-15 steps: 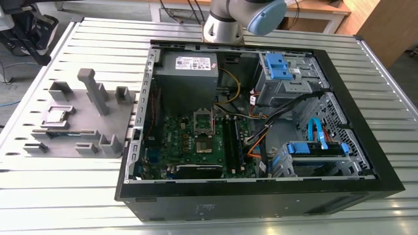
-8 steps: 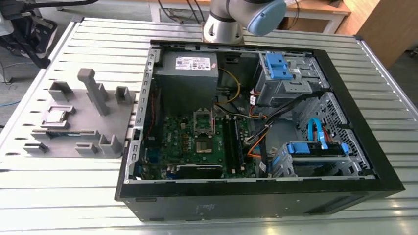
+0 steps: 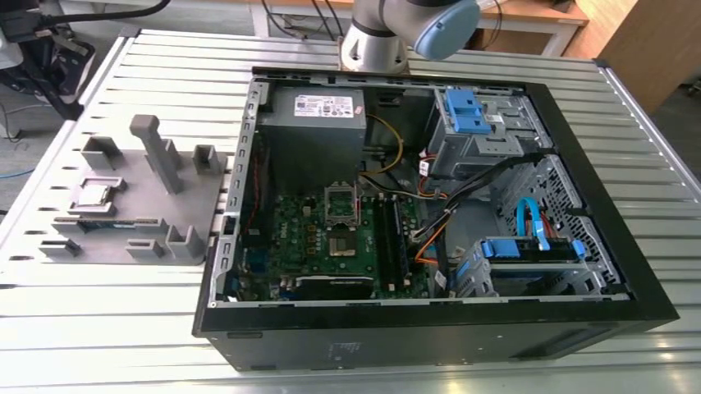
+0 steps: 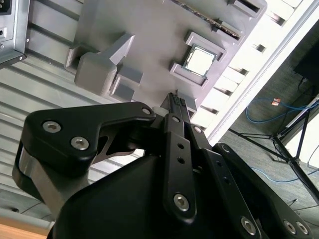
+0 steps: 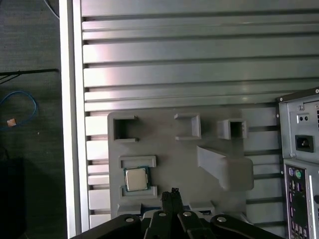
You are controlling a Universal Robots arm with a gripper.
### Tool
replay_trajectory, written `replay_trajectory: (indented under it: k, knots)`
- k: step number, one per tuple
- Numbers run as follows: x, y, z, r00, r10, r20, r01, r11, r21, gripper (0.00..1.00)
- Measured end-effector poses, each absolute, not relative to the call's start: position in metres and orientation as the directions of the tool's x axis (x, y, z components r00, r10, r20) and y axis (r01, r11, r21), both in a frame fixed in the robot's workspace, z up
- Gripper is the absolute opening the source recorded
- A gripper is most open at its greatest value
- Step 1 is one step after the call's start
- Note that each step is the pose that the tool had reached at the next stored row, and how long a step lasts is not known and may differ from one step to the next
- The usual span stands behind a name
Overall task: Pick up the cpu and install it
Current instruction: 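Reach for the cpu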
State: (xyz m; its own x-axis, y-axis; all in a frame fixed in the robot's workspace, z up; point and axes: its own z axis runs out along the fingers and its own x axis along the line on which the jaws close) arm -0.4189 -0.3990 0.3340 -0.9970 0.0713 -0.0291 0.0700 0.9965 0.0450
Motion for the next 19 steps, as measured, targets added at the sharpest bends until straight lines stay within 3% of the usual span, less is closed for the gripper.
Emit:
replay_trajectory:
  k: [19]
  knots:
    - [-0.43,-0.4,0.315,-0.997,0.071,-0.029,0.07,0.997,0.045,0.11]
